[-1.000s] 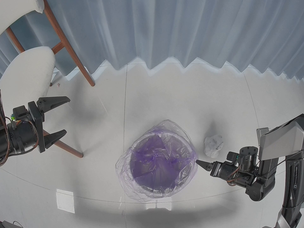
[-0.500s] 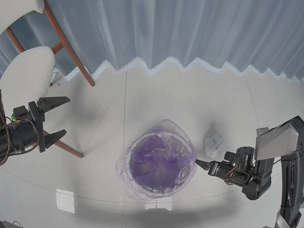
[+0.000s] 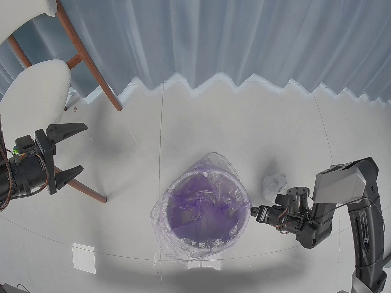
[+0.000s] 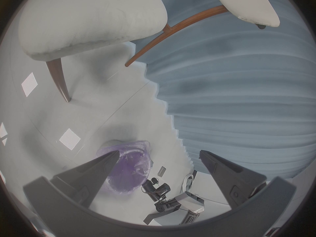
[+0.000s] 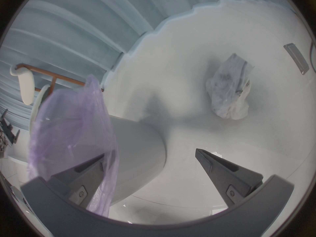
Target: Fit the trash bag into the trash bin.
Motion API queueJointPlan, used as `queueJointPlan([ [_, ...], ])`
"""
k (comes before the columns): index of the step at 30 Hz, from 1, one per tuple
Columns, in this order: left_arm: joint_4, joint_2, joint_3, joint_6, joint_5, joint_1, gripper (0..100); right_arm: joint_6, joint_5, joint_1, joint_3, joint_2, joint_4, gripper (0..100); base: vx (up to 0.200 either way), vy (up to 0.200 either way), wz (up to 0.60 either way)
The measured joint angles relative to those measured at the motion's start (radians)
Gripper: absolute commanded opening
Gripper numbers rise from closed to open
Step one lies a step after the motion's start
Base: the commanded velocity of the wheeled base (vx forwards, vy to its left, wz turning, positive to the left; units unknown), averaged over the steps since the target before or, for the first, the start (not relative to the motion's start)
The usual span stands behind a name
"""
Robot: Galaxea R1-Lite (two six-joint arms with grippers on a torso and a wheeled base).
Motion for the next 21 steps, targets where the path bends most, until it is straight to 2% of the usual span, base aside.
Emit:
queueJointPlan([
  [4, -0.001, -0.003, 0.0, 0.0, 0.002, 0.007, 100, -0.023, -0.025, -0.01, -0.106, 0.019, 0.164, 100, 0.0, 0.0, 0.0],
  [11, 0.0, -0.014, 0.002, 0.001, 0.003, 0.024, 100, -0.039, -0.092, -0.036, -0.25, 0.033, 0.334, 100, 0.0, 0.0, 0.0],
  [16, 0.0, -0.025, 0.002, 0.009, 0.003, 0.03, 100, -0.022, -0.112, -0.044, -0.238, 0.014, 0.343, 100, 0.0, 0.0, 0.0],
  [21, 0.0, -0.036, 0.002, 0.057, 0.003, 0.039, 100, 0.024, -0.114, -0.046, -0.124, -0.089, 0.341, 100, 0.0, 0.0, 0.0],
])
